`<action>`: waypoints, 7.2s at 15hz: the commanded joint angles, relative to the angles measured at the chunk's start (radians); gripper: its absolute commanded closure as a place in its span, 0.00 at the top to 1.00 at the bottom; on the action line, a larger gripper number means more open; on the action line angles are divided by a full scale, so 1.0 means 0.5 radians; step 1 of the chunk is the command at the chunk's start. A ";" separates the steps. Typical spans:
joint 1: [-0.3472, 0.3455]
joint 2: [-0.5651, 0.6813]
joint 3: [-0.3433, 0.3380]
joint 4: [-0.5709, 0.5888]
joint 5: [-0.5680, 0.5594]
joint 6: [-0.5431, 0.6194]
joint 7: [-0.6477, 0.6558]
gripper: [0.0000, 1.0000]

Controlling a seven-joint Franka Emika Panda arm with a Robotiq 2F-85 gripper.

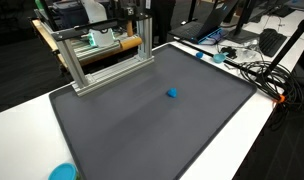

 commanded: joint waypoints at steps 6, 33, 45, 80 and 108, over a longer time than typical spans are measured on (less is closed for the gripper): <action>0.022 0.009 -0.025 -0.014 0.021 0.038 -0.020 1.00; 0.018 0.036 -0.030 -0.061 0.005 0.076 -0.003 0.53; 0.121 0.086 -0.122 -0.008 0.041 -0.080 -0.342 0.94; 0.075 0.228 -0.002 0.152 0.004 -0.052 -0.021 0.27; -0.124 0.951 -0.067 1.122 -0.175 0.068 0.091 0.21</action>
